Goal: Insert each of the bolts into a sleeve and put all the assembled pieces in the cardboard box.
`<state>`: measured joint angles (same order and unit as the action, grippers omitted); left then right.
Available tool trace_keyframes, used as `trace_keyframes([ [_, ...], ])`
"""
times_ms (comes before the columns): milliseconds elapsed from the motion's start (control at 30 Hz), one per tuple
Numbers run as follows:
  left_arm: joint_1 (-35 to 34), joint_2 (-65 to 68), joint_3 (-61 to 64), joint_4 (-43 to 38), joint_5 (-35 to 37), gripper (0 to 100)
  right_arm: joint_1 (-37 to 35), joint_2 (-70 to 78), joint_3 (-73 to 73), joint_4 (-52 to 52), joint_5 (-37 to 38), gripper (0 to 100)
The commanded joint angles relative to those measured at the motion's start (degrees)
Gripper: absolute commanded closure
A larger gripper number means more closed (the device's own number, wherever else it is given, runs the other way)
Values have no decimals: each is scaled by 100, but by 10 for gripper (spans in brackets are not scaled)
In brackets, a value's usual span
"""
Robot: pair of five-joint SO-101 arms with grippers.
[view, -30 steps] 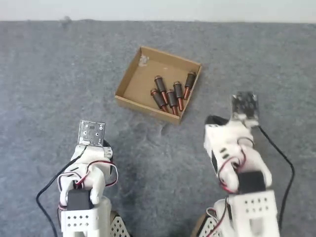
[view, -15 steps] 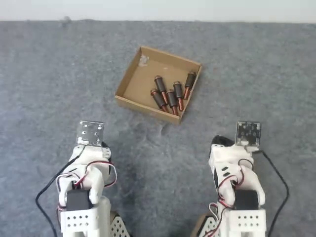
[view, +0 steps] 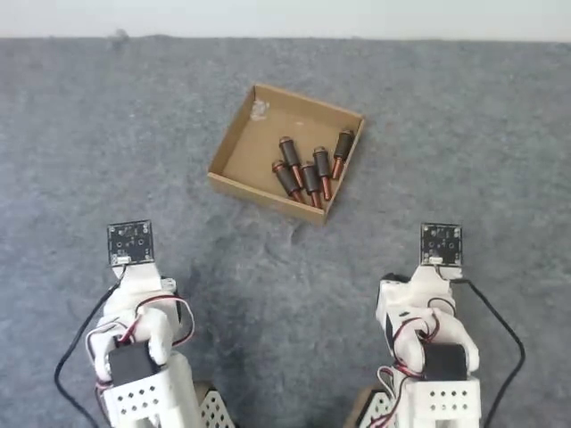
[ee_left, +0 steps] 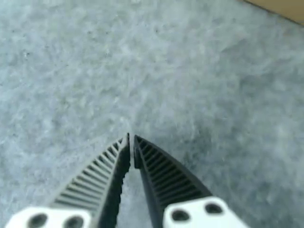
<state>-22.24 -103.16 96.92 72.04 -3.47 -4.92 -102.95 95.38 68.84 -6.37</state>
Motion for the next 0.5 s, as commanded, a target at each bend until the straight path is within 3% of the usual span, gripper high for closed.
trace_keyframes([
  [0, 193, -123, -40, 26, -44, 987, -453, -110, 114, 523, -62, 990],
  [167, 202, -123, -40, 26, -44, 987, -945, -101, 105, 611, -44, 990],
  [467, 229, -123, -40, 26, -44, 985, -945, -101, 105, 611, -35, 991],
])
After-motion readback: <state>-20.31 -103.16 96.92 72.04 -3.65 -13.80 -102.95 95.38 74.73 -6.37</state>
